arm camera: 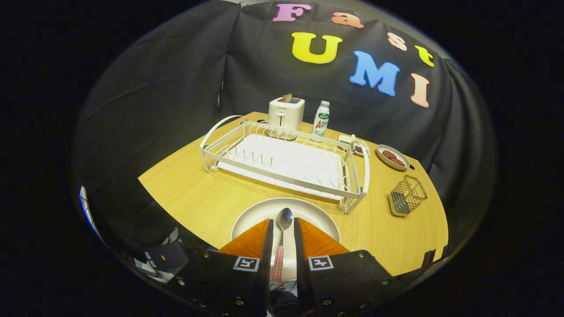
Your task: Take the plate from the dish rack, then take the spoon from the basket and place it into the plate.
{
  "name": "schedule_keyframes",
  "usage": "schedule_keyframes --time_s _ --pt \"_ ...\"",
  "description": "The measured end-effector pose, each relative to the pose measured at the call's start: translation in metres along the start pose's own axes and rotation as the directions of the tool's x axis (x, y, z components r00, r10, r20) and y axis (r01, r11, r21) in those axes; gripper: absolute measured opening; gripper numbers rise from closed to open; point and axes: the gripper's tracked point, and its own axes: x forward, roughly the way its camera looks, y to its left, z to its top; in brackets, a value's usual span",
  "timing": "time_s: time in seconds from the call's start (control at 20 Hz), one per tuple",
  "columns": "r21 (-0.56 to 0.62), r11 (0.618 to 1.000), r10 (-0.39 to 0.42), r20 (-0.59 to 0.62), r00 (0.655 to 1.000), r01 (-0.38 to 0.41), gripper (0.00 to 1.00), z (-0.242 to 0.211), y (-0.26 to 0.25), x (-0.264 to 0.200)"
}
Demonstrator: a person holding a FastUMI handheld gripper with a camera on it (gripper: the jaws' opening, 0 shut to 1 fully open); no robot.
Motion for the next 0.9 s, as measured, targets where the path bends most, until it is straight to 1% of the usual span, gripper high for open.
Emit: schedule_keyframes --time_s 0.3,0.45,0.5,0.6,0.9 --pt "0.007 1.0 0.002 0.022 1.0 -0.002 0.26 0.008 -0.004 -0.004" --pt "0.008 1.0 -0.014 0.067 0.998 0.013 0.66 0.023 -0.01 -0.012" --pt "0.015 1.0 -0.023 0.09 0.996 0.021 0.7 0.032 -0.012 -0.015" --pt "0.027 0.999 -0.035 0.144 0.989 0.031 0.98 0.049 -0.017 -0.02" --pt "0.04 0.999 -0.037 0.229 0.973 0.029 0.97 0.091 -0.018 -0.031"
